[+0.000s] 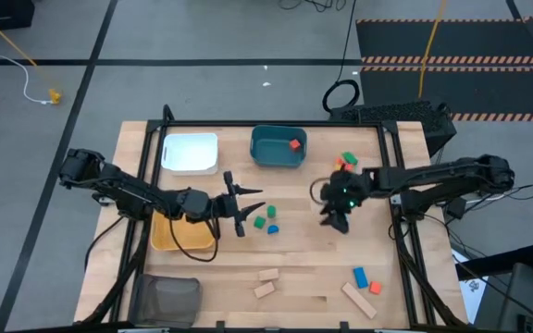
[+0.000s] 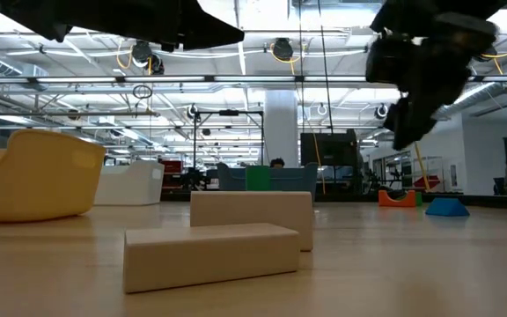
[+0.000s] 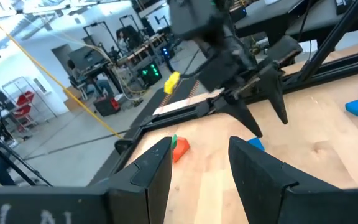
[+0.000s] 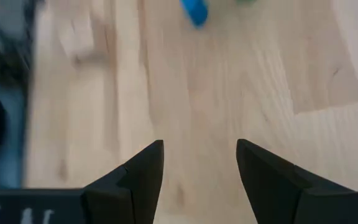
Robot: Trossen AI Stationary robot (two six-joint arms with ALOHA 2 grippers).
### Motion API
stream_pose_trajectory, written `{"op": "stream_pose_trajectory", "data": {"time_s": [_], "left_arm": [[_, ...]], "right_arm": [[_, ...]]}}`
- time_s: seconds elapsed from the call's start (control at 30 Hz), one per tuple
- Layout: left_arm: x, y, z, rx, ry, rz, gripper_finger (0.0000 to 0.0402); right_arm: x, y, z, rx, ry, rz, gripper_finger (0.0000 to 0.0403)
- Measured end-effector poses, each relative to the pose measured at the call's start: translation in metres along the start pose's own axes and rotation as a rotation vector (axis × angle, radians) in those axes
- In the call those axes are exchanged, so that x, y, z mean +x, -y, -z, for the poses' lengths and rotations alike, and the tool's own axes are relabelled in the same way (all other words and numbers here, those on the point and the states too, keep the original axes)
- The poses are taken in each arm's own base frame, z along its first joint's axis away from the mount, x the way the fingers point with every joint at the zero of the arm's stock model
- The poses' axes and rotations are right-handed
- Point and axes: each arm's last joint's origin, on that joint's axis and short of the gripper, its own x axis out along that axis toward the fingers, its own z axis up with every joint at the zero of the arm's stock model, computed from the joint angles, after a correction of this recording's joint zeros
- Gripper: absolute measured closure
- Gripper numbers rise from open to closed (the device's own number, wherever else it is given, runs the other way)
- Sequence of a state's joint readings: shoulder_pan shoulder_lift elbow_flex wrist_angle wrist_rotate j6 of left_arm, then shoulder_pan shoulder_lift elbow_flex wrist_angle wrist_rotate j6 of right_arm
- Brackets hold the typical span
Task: Sort & place blocks by color
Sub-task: Put the top right blue wooden block into the white bin
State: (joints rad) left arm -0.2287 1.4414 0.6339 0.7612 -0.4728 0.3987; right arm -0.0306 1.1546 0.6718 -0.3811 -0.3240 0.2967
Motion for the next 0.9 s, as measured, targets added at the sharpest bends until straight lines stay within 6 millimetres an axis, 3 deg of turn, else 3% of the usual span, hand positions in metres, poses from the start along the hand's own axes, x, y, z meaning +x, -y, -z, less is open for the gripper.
{"op": "stream_pose_trajectory", "data": {"time_s": [0.33, 0.57, 0.9], "left_arm": [[0.000, 0.001, 0.003, -0.079, -0.029, 0.011, 0.0240], [0.000, 0.001, 0.003, -0.078, -0.031, 0.012, 0.0240], [0.000, 0.002, 0.003, -0.076, -0.033, 0.012, 0.0240]], "right_arm": [[0.001, 0.007, 0.031, -0.382, -0.282, 0.248, 0.0211], [0.004, 0.009, 0.032, -0.421, -0.263, 0.270, 0.0211], [0.017, 0.021, 0.051, -0.437, -0.249, 0.309, 0.0211]]}}
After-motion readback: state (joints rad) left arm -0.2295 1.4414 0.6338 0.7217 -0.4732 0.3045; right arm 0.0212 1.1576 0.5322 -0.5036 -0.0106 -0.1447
